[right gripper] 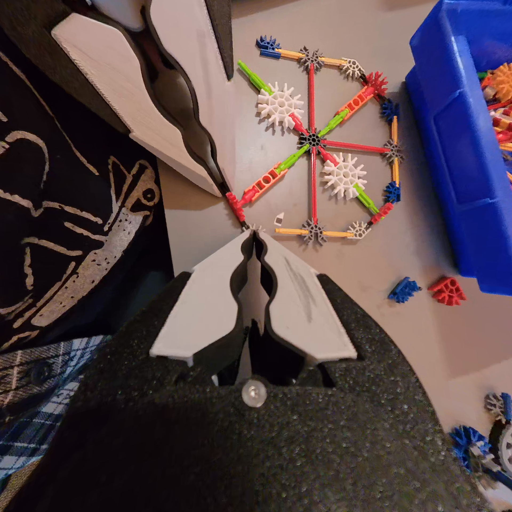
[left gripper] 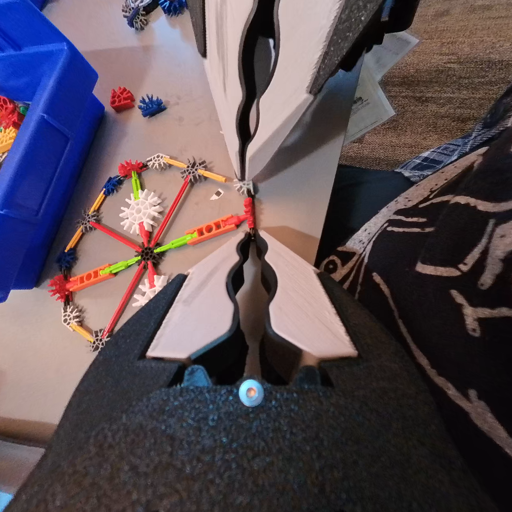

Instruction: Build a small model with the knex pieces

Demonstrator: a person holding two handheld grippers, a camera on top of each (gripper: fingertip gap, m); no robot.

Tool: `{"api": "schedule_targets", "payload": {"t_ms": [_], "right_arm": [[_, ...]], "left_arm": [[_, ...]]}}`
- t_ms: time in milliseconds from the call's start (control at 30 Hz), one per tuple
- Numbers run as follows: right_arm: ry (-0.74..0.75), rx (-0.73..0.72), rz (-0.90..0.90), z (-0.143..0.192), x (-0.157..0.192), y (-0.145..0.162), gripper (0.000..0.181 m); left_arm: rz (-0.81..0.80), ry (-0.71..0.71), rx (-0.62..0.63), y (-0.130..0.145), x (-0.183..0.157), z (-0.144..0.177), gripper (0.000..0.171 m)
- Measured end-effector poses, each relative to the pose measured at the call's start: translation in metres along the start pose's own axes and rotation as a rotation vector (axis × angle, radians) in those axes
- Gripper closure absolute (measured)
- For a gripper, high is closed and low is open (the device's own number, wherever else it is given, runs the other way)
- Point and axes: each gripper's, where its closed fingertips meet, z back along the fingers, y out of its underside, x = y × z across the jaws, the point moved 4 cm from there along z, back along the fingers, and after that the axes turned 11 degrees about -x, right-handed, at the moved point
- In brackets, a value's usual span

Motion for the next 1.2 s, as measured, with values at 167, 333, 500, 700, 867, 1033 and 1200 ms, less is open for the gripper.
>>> {"api": "schedule_targets", "payload": {"t_ms": [167, 333, 500, 700, 867, 1033, 1200], "right_arm": [[-0.013, 0.001, 0.018, -0.001, 0.0, -0.003, 0.181], [-0.032, 0.038, 0.056, -0.006, 0.002, -0.001, 0.181], [-0.052, 0.063, 0.113, -0.008, 0.003, -0.001, 0.181], [-0.089, 0.162, 0.09, -0.012, 0.001, -0.005, 0.181], [-0.069, 0.113, 0.009, -0.002, -0.007, -0.006, 0.179], [0.017, 0.107, -0.08, 0.006, -0.013, 0.008, 0.168], [0.048, 0.078, -0.121, -0.002, -0.009, 0.01, 0.164]], "left_arm": [[0.002, -0.001, 0.001, 0.0, 0.001, 0.0, 0.169], [0.0, -0.003, 0.0, 0.0, 0.002, -0.001, 0.169], [0.002, -0.001, 0.001, 0.001, 0.004, -0.001, 0.169], [0.002, 0.0, 0.0, 0.001, 0.005, -0.001, 0.169], [-0.021, -0.016, -0.002, 0.002, 0.006, 0.0, 0.169], [-0.042, -0.038, -0.001, 0.003, 0.007, 0.0, 0.169], [-0.024, -0.05, 0.007, 0.004, 0.008, 0.001, 0.17]]}}
